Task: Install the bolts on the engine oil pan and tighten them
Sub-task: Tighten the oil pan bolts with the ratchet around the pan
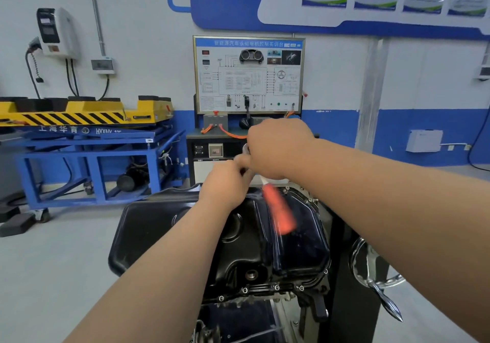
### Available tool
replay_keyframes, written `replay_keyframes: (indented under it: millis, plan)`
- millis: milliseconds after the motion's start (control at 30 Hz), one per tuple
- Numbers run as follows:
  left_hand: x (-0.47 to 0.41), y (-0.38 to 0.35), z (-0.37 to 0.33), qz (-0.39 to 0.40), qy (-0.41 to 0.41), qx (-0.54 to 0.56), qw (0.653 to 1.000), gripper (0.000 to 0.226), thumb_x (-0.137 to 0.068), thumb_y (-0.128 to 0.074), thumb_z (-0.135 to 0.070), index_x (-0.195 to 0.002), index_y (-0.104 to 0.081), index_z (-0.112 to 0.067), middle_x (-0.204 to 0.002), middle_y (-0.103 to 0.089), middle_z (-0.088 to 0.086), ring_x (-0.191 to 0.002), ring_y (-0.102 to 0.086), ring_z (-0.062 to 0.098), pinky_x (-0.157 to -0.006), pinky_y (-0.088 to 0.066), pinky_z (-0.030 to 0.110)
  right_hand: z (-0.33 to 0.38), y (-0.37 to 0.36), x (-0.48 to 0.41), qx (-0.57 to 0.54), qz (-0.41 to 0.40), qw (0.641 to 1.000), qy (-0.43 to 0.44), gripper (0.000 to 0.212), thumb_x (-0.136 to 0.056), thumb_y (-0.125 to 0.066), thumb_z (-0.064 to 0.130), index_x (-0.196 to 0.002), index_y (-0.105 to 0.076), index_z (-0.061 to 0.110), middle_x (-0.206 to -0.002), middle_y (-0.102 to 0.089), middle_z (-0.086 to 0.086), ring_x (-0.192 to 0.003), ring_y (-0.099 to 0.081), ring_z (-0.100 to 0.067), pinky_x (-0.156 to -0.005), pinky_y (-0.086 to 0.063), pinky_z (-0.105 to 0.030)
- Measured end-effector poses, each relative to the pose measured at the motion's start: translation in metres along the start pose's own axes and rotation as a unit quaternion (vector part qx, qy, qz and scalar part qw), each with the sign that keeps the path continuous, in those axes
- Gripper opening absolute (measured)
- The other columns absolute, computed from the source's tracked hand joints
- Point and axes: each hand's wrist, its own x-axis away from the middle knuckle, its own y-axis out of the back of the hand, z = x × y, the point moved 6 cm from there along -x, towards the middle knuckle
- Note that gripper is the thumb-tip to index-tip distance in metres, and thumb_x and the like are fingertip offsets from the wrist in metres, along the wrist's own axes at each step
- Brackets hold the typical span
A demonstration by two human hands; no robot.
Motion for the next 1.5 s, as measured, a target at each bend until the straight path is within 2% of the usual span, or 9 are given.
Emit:
replay_keyframes:
  millis: [100,300,500,633,767,967,1100,1233,1500]
  plan:
    - [-0.001,-0.010,0.002,0.067,0.026,-0.012,0.997,0.024,-0.096,-0.036,-0.010,-0.077,-0.050,-0.006,-0.077,-0.053,0.018,-0.076,-0.055,0.035,-0.057,-0.040,0.027,0.000,-0.002,0.000,-0.034,0.026,0.998,-0.039,0.044,-0.091,-0.043,0.056,-0.066,-0.035,0.020,-0.067,-0.035,0.002,-0.062,-0.040,-0.020,-0.050,-0.027,-0.029]
    - [-0.006,-0.010,0.000,0.069,0.017,-0.036,0.997,0.031,-0.101,-0.033,-0.025,-0.090,-0.056,-0.008,-0.083,-0.060,0.009,-0.069,-0.052,0.022,-0.058,-0.037,0.031,0.013,0.018,-0.003,0.109,-0.023,0.989,0.095,0.029,-0.087,-0.050,0.001,-0.067,-0.033,0.013,-0.066,-0.034,0.000,-0.063,-0.041,-0.020,-0.063,-0.037,-0.034]
    - [-0.005,-0.012,0.005,0.100,0.043,-0.052,0.993,0.027,-0.096,-0.032,-0.011,-0.079,-0.051,-0.003,-0.085,-0.059,0.013,-0.076,-0.054,0.029,-0.064,-0.038,0.035,0.004,-0.005,-0.003,-0.031,0.049,0.998,-0.033,0.042,-0.090,-0.043,0.057,-0.074,-0.038,0.019,-0.067,-0.032,0.003,-0.067,-0.041,-0.021,-0.056,-0.031,-0.032]
    - [-0.004,-0.011,0.000,0.083,0.019,-0.035,0.996,0.027,-0.097,-0.035,-0.020,-0.077,-0.052,-0.016,-0.077,-0.056,0.003,-0.070,-0.051,0.020,-0.062,-0.039,0.032,0.012,0.007,-0.003,0.066,-0.002,0.996,0.060,0.032,-0.093,-0.052,0.031,-0.067,-0.038,0.017,-0.068,-0.040,0.002,-0.057,-0.039,-0.016,-0.049,-0.029,-0.027]
    - [-0.007,-0.007,0.001,0.076,0.032,-0.015,0.996,0.031,-0.098,-0.036,-0.025,-0.095,-0.061,-0.008,-0.088,-0.062,0.009,-0.080,-0.056,0.024,-0.069,-0.043,0.032,0.020,0.014,0.000,0.149,-0.037,0.974,0.168,0.020,-0.090,-0.049,0.008,-0.101,-0.059,0.021,-0.086,-0.054,0.001,-0.084,-0.050,-0.024,-0.081,-0.039,-0.038]
    - [0.000,-0.018,0.006,0.111,0.070,-0.024,0.991,0.021,-0.095,-0.031,-0.006,-0.087,-0.050,-0.002,-0.086,-0.057,0.009,-0.085,-0.057,0.026,-0.061,-0.040,0.024,0.005,-0.012,0.002,-0.065,0.096,0.991,-0.062,0.047,-0.091,-0.042,0.057,-0.073,-0.041,0.013,-0.071,-0.039,0.003,-0.063,-0.042,-0.018,-0.053,-0.030,-0.028]
    - [-0.003,-0.008,-0.003,0.101,0.020,-0.026,0.994,0.030,-0.094,-0.036,-0.011,-0.064,-0.042,-0.016,-0.074,-0.054,0.010,-0.071,-0.047,0.025,-0.059,-0.034,0.030,0.016,0.006,0.003,0.051,0.027,0.997,0.048,0.026,-0.093,-0.052,0.032,-0.071,-0.046,0.018,-0.068,-0.040,0.002,-0.058,-0.039,-0.016,-0.050,-0.028,-0.026]
    - [-0.005,-0.010,0.000,0.095,0.031,-0.005,0.995,0.023,-0.096,-0.037,-0.017,-0.074,-0.043,-0.011,-0.085,-0.057,0.017,-0.076,-0.050,0.028,-0.066,-0.037,0.032,0.020,0.010,0.004,0.152,-0.013,0.974,0.165,0.020,-0.091,-0.050,0.011,-0.104,-0.061,0.022,-0.096,-0.059,0.001,-0.097,-0.046,-0.022,-0.080,-0.037,-0.039]
    - [-0.010,-0.016,0.004,0.116,0.061,0.059,0.990,0.021,-0.095,-0.043,-0.008,-0.104,-0.062,-0.012,-0.106,-0.060,-0.001,-0.108,-0.057,0.031,-0.073,-0.048,0.022,0.014,-0.006,0.010,-0.029,0.050,0.998,0.007,0.049,-0.087,-0.045,0.061,-0.061,-0.035,0.021,-0.066,-0.038,0.004,-0.055,-0.035,-0.012,-0.048,-0.024,-0.027]
